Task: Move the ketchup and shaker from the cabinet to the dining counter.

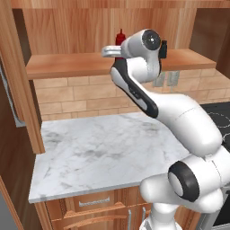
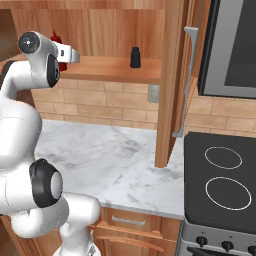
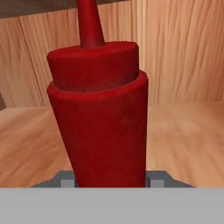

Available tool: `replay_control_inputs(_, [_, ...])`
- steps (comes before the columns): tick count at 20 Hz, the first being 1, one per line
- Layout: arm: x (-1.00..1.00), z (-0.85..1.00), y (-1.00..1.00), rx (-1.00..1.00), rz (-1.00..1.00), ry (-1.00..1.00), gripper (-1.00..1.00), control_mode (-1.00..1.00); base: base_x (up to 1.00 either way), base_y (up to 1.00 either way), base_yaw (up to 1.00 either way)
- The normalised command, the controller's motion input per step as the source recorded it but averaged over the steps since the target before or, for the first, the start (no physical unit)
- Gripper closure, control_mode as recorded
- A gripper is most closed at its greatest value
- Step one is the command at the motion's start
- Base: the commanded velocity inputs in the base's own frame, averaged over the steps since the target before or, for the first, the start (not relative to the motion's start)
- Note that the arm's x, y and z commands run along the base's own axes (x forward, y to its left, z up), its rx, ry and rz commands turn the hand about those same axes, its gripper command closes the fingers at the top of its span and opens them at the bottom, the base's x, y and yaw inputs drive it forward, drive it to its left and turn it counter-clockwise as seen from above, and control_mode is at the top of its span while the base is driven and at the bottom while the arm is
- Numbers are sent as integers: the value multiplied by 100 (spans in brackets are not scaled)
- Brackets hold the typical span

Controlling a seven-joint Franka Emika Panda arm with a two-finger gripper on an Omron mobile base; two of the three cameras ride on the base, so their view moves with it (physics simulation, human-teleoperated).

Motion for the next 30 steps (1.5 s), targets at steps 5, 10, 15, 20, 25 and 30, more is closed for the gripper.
replay_control_inputs(5, [-72,35,-18,0,5,8,100,-100,0,0,0])
replay_control_inputs(10, [-81,26,-19,0,7,5,100,-100,0,0,0])
replay_control_inputs(15, [-85,1,-14,0,12,0,100,-100,0,0,0])
replay_control_inputs(20, [-77,-14,-10,0,7,0,100,-100,0,0,0])
replay_control_inputs(25, [-63,-10,-9,0,2,0,100,-100,0,0,0])
replay_control_inputs(30, [-41,-7,-12,0,0,9,100,-100,0,0,0])
